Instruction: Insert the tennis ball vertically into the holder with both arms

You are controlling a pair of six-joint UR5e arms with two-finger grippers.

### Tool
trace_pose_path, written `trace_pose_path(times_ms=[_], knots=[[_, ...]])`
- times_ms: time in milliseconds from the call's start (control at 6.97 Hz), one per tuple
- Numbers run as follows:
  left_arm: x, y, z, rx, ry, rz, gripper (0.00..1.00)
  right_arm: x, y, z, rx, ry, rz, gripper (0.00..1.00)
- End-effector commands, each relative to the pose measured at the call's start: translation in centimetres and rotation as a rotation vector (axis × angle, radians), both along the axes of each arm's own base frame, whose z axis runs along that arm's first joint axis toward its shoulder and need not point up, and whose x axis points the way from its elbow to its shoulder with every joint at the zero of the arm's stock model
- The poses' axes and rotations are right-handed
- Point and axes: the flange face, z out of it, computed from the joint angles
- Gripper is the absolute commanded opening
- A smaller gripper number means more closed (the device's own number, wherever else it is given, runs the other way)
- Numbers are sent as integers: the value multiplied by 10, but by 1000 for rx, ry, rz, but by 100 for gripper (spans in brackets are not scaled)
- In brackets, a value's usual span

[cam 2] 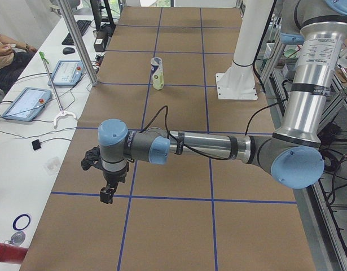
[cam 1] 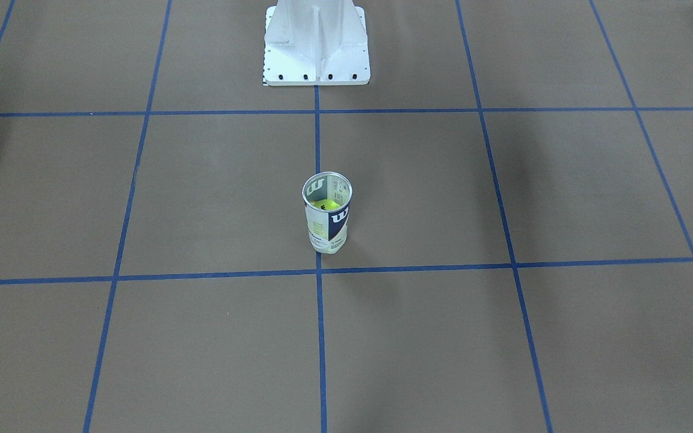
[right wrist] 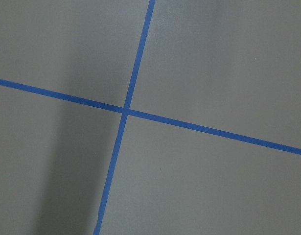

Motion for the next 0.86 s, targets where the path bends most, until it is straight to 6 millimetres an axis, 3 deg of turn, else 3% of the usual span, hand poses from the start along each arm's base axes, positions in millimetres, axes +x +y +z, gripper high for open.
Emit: trace_pose_path(times_ms=[0, 287, 430, 573, 717], knots=[[12, 36, 19, -135, 151, -93, 100, -1, -1, 1, -59, -4, 64, 100], [19, 88, 14, -175, 236, -133, 100, -7, -3, -5, -92, -15, 101, 100], [19, 103, 6, -166, 233, -138, 100, -29, -9, -11, -117, -11, 99, 100], [19, 106, 9, -159, 206, -132, 100, -49, -13, -13, -137, -11, 83, 100], [16, 104, 11, -90, 145, -72, 100, -56, -13, -12, -140, -7, 71, 100]])
